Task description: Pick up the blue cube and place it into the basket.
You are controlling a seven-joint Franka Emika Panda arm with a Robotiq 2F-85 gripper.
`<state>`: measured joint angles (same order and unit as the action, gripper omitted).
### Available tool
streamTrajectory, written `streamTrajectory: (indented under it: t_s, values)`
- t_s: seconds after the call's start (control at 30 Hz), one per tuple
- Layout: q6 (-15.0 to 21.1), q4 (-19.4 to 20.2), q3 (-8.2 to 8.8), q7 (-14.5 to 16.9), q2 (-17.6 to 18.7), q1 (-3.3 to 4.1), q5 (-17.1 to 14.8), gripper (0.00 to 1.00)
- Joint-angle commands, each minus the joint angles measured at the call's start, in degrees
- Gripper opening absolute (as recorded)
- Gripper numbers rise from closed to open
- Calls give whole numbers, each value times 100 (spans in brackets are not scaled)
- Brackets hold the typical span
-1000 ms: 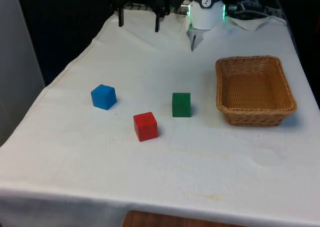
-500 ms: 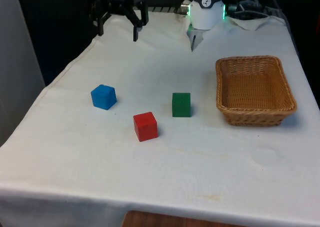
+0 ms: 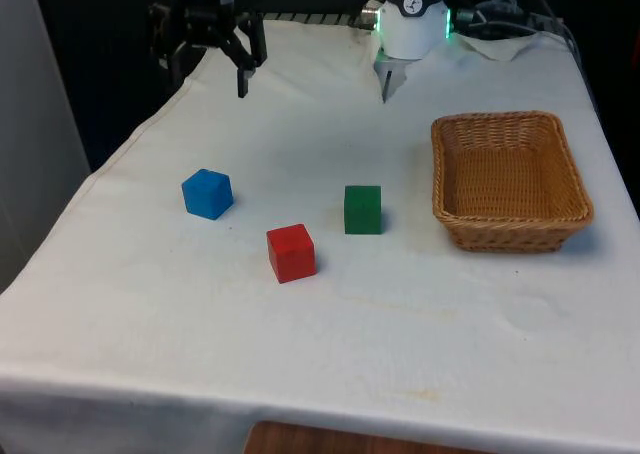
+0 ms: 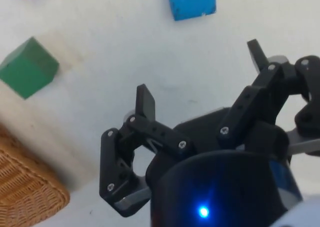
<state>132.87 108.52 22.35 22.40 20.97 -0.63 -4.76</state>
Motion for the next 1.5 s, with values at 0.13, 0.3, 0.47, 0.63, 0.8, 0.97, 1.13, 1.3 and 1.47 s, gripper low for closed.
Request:
streamTrajectory:
  t_s: [0.13,0.3,0.47,0.63,0.8,0.97,1.13,1.3,1.47]
  values:
    - [126,-69,63,246,178,-74,-258,100]
    - [275,-74,132,390,315,-97,-430,100]
    - [498,-46,166,464,453,-97,-602,100]
    - [596,-34,206,424,561,-57,-636,100]
    - [888,11,155,464,716,-80,-802,100]
    - [905,-6,195,424,808,-57,-785,100]
    - [1186,34,143,458,945,-80,-928,100]
    - [1324,34,126,453,1066,-80,-991,100]
    - [1450,34,109,447,1192,-80,-1054,100]
